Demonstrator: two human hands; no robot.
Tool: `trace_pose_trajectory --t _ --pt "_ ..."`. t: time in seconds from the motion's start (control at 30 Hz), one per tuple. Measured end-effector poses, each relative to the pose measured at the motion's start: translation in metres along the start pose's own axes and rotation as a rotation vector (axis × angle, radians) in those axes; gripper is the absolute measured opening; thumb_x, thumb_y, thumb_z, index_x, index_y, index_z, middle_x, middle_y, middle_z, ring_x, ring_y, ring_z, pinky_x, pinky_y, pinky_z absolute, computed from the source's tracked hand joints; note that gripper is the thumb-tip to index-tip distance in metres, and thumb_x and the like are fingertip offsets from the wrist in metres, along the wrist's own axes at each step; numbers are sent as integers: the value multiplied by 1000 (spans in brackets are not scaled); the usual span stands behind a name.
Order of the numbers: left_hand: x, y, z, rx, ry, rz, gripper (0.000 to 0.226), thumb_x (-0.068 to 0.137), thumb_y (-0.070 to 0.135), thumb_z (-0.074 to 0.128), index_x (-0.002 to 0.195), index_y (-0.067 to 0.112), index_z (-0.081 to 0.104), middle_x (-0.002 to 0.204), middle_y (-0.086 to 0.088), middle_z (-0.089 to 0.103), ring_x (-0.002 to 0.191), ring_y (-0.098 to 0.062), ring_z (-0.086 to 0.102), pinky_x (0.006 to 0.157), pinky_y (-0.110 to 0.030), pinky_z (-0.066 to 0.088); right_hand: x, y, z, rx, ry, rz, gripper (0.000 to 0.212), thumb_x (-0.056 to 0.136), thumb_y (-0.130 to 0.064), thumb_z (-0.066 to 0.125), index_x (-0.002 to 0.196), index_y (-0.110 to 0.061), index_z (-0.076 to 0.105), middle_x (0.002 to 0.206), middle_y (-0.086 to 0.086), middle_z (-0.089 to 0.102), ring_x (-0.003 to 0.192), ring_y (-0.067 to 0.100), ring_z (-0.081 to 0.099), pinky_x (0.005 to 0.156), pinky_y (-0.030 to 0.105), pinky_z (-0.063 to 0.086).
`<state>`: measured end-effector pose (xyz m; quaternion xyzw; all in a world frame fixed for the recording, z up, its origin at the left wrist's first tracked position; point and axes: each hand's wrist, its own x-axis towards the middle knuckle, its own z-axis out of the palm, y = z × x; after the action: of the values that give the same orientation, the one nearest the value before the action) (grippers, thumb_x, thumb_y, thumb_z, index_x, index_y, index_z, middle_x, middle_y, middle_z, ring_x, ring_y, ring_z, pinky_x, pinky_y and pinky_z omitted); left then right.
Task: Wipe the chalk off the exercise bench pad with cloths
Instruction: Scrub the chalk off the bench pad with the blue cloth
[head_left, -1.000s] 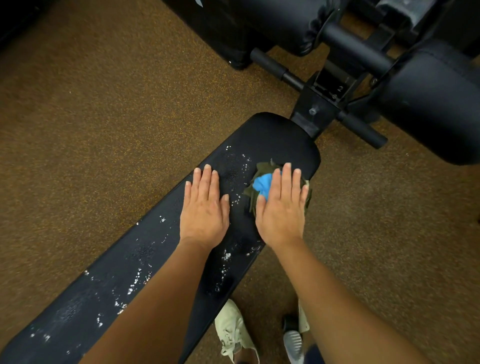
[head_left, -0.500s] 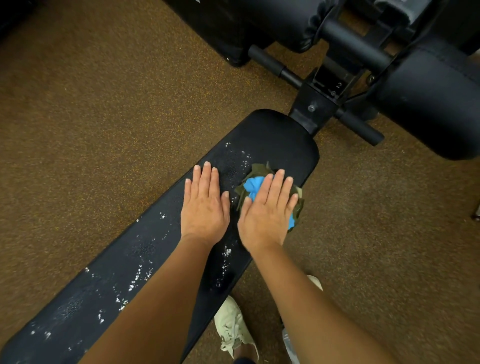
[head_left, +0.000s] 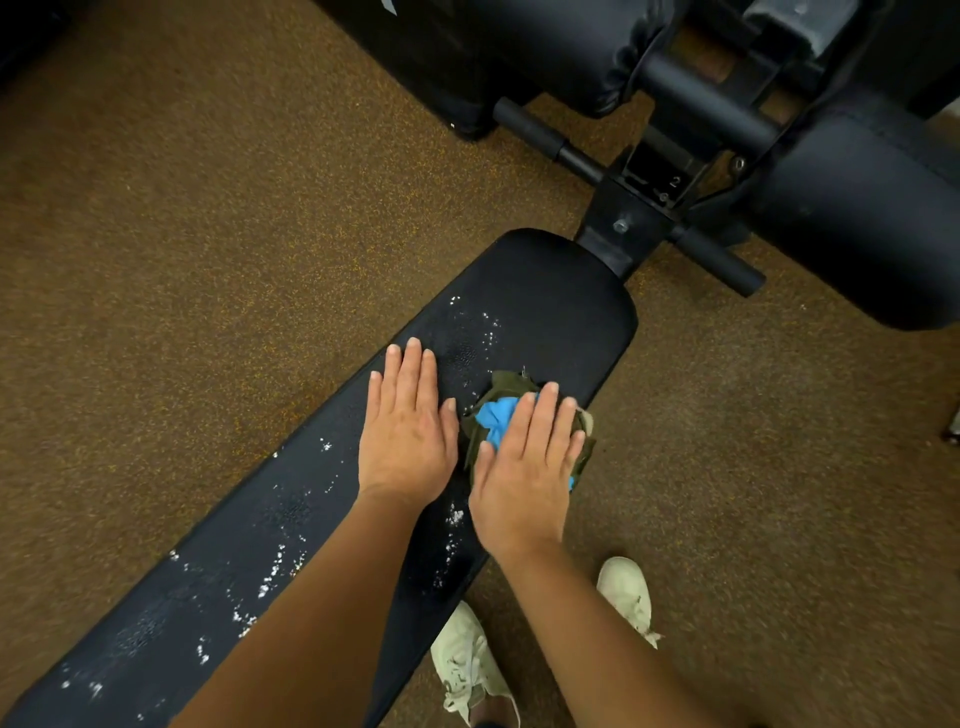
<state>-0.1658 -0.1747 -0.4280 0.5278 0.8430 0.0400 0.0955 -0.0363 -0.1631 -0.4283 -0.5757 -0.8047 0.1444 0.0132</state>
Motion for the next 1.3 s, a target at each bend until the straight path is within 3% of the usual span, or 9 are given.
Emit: trace_pose_trajectory --t 0.1,0.3,0.5,0.7,0.93,1.17,1.3 --pt "0 -1 0 -3 -2 7 60 98 37 18 148 4 20 158 -11 12 147 -25 1 119 -42 5 20 13 -2 -14 4 -49 68 95 -38 30 150 -1 15 159 20 7 146 39 3 117 53 8" --pt "0 -1 2 12 2 -2 60 98 37 18 148 4 19 158 -11 12 147 -25 2 119 -43 7 64 9 -6 98 75 320 68 98 -36 35 149 3 14 158 25 5 143 45 10 116 49 14" --pt "0 0 3 24 4 -5 60 98 36 20 148 3 21 158 -12 13 147 -25 2 119 -43 7 11 -14 0 135 57 279 70 95 -36 39 145 9 24 153 32 13 131 49 30 107 51 33" --pt "-1 0 2 16 1 -5 60 98 38 16 149 5 16 159 -10 9 147 -23 -2 119 -41 4 69 9 -7 211 132 386 69 98 -35 38 147 8 15 153 33 9 122 47 35 105 48 30" --pt "0 1 3 17 0 -11 61 97 36 19 148 4 20 158 -11 12 147 -25 2 119 -42 5 9 -24 -4 304 45 430 73 93 -33 49 146 8 20 148 35 21 115 45 44 94 47 45" --pt "-1 1 1 8 7 -1 60 98 36 18 148 4 19 158 -11 12 147 -25 1 119 -42 5 81 1 -20 310 46 527 73 100 -34 40 149 5 3 154 32 4 130 45 28 106 44 28" --pt "-1 1 1 5 11 -8 60 97 36 20 148 4 20 158 -11 13 147 -25 3 119 -42 6 46 -8 -11 111 50 333 71 96 -38 40 149 5 17 154 32 10 138 49 20 112 51 24"
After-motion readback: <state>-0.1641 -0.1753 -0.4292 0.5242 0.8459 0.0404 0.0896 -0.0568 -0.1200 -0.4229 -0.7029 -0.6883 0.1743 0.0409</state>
